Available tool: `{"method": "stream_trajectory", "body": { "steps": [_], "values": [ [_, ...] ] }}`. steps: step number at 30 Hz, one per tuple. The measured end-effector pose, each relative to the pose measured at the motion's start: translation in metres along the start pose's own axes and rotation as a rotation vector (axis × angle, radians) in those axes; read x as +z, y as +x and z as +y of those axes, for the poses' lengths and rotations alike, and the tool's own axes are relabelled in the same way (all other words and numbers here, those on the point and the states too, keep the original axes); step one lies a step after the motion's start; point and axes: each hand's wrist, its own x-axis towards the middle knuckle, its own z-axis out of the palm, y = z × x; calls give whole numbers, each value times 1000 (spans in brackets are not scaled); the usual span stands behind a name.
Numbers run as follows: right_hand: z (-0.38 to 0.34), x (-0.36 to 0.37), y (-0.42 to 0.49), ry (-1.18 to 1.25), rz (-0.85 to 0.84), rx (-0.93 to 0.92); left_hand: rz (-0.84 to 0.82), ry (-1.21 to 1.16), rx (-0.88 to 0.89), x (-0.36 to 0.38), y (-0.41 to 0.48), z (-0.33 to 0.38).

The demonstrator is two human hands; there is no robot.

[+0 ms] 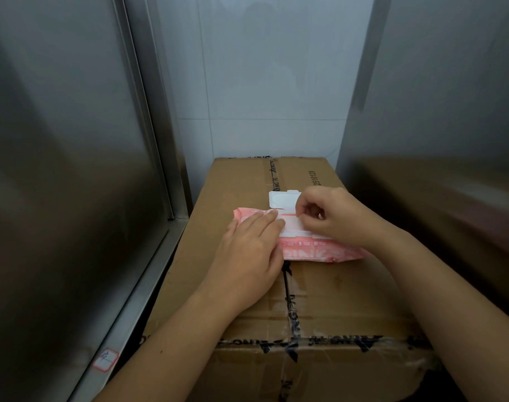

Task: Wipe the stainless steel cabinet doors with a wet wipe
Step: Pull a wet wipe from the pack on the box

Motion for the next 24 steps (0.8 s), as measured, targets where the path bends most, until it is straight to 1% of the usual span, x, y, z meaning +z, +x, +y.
{"method": "stream_trajectory", "body": {
  "steps": [4, 8, 11, 14, 17, 19, 22, 24],
  "values": [
    [-5, 5, 2, 40, 50, -11, 24, 4, 9, 0, 1, -1],
    [-6, 11, 2, 259, 125, 102, 45, 15, 2, -3, 1, -3],
    [-7, 11, 1, 333, 109, 156, 43, 26, 3, 0, 1, -5],
    [-9, 4, 4, 269, -6, 181, 39, 19, -4, 3, 1, -6],
    [-9, 0, 7, 51, -97, 162, 48, 24, -3, 5, 0, -8],
    [-9, 2, 8, -53, -61, 124, 62, 25, 12, 5, 0, -8],
    [-9, 5, 8, -96, 23, 54, 75, 29, 36, 5, 0, -8],
    [-9, 6, 7, -107, 74, 11, 44, 24, 53, 3, -1, -6]
  ]
}}
